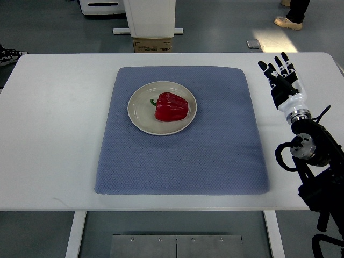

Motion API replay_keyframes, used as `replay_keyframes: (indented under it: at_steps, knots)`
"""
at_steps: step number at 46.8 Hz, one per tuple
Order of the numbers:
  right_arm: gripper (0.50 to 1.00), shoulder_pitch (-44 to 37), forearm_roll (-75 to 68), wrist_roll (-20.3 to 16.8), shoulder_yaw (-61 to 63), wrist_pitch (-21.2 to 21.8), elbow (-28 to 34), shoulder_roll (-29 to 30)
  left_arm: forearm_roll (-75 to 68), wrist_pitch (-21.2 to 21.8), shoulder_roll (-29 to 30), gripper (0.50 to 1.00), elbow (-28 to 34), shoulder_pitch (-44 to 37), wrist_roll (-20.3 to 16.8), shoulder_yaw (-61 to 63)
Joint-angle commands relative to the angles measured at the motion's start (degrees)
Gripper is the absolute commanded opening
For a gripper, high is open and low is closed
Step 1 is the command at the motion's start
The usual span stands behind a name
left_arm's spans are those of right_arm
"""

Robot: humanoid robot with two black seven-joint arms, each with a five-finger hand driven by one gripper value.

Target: Place red pepper on plate with right hand

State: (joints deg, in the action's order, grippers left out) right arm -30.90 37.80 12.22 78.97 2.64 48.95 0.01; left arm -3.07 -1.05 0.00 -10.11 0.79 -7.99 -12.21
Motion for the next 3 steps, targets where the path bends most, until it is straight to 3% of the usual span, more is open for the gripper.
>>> replay_keyframes:
  at_steps: [1,3]
  knots:
    - [1.000,0.05,0.00,0.00,-0.13,0.09,0.09,-0.01,-0.01,-0.01,0.00,1.000,0.00,0.01,0.00,0.00]
    - [1.000,0.05,0.00,-0.17,-0.22,0.09,0.09,-0.01,-0.01,-0.01,0.00,1.000,0.00,0.01,0.00,0.00]
